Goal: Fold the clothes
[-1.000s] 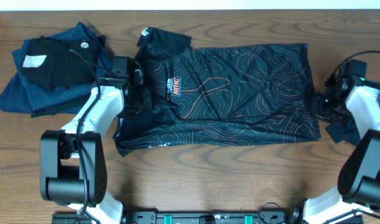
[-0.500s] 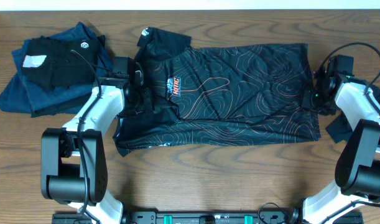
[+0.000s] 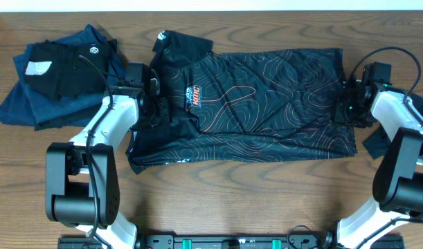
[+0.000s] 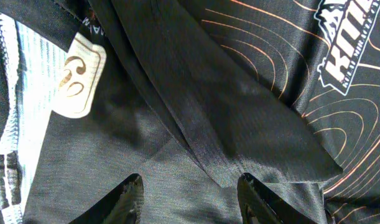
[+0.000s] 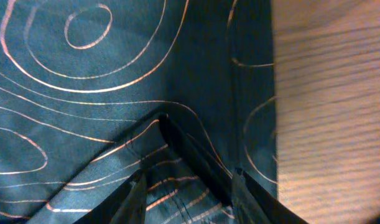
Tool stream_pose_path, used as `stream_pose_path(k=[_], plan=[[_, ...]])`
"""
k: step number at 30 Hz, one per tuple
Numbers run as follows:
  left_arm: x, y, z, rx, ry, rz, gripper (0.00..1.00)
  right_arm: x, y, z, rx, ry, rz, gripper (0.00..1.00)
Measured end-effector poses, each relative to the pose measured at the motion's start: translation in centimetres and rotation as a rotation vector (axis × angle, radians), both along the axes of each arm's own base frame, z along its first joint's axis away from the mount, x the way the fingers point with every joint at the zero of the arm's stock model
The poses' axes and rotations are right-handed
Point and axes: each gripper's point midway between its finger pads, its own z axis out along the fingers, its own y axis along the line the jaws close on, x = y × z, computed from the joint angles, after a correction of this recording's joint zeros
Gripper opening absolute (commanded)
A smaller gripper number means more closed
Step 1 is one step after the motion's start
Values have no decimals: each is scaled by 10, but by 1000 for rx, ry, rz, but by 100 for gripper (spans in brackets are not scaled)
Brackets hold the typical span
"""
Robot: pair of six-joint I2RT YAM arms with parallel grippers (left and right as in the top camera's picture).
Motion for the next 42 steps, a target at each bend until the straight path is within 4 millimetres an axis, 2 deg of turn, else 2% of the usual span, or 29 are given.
stream_pose_path(k=[1,3,4,10,16,22,29,34,40,42], plan=[[0,0,0,0,0,0,51,-1,1,-3,3,7,9,32],[0,0,0,0,0,0,51,-2,1,-8,6,19,22,6],[0,0,0,0,0,0,50,-2,1,-10,3,24,24,1],[0,0,0,0,0,0,51,-3,-3,-10,-19,29,4,1],[0,0,0,0,0,0,51,-14,-25,-10,-127,80,-106,1],[3,0,1,-1,-14,0,51,-22,-41,-9,-178,101,-179,14],[4,0,1,-1,-16,0,51,-21,-40,-3,-169,88,-187,20],[4,0,1,-1,-16,0,51,-17,-35,7,-147,52,-173,18],[4,0,1,-1,-16,0,50,-19,-30,7,-119,59,-160,18],[4,0,1,-1,-16,0,51,-19,-29,7,-115,63,-159,12]])
